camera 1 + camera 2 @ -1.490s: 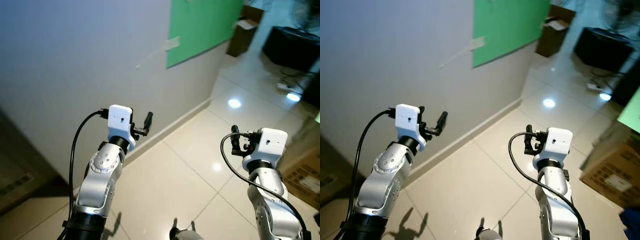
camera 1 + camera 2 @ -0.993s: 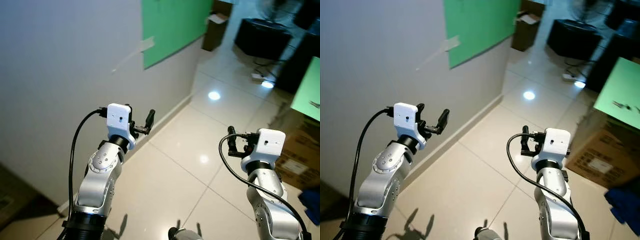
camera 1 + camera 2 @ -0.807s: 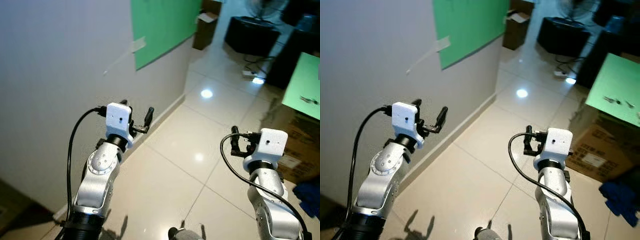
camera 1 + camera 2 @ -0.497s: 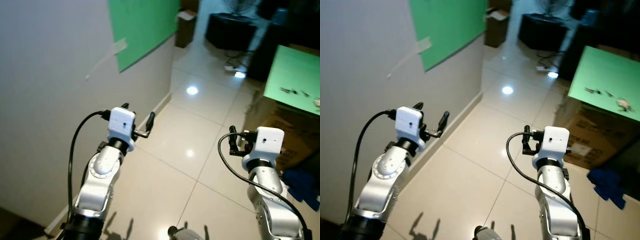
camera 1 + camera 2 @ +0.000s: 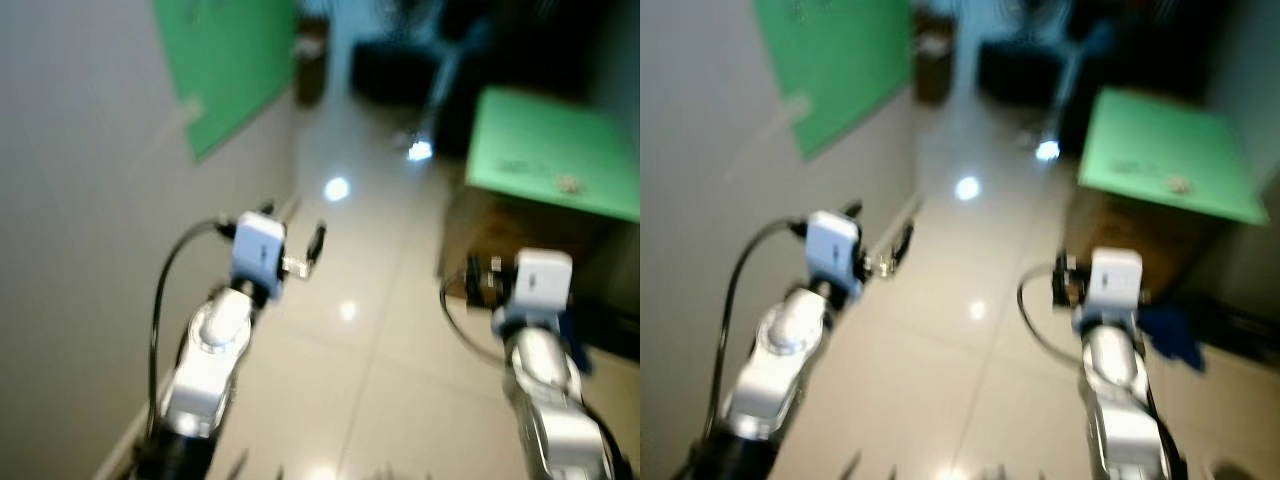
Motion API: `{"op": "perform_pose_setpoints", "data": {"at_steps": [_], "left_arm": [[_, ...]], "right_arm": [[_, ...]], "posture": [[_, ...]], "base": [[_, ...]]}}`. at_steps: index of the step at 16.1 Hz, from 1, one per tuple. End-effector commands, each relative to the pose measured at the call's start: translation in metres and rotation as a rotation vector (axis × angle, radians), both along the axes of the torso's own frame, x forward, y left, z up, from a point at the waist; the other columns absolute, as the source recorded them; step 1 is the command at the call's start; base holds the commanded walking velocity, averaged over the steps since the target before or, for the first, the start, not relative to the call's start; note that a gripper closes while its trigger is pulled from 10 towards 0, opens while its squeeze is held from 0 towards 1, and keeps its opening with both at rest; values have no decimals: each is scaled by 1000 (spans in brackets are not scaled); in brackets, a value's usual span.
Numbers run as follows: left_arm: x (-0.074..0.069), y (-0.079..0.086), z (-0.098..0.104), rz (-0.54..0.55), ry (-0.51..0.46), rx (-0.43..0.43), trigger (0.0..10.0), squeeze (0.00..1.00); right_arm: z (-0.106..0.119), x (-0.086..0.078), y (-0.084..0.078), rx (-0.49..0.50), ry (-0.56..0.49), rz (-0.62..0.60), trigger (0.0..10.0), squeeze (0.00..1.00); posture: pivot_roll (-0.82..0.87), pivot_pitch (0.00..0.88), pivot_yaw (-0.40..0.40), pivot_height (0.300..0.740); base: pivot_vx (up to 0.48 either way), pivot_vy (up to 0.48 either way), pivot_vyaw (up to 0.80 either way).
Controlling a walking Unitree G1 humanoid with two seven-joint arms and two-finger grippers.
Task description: Hang keys on a hook
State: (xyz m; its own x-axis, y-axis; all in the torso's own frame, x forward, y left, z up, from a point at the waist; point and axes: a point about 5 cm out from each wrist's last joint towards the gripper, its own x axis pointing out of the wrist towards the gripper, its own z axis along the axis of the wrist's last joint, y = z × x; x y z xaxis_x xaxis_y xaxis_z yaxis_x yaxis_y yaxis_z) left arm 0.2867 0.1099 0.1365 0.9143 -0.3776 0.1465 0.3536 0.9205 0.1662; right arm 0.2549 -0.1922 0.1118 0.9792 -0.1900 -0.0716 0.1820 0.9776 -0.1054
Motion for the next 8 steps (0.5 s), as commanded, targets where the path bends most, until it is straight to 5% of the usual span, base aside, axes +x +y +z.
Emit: {"op": "perform_pose_setpoints", "data": {"at_steps": [1,8], "left_arm": [[0,2,0,-7,-4,3,10000,0],[-1,-3,-3,-74,9,15,10000,0]], "right_arm": [[-3,-2,1,9,10,0,10000,0],[-2,-15,-1,-7,-17,-18,10000,0]], "posture": [[-113,0,18,740],[-148,0,53,740]], "base": [[0,0,-800],[334,0,-767]]}}
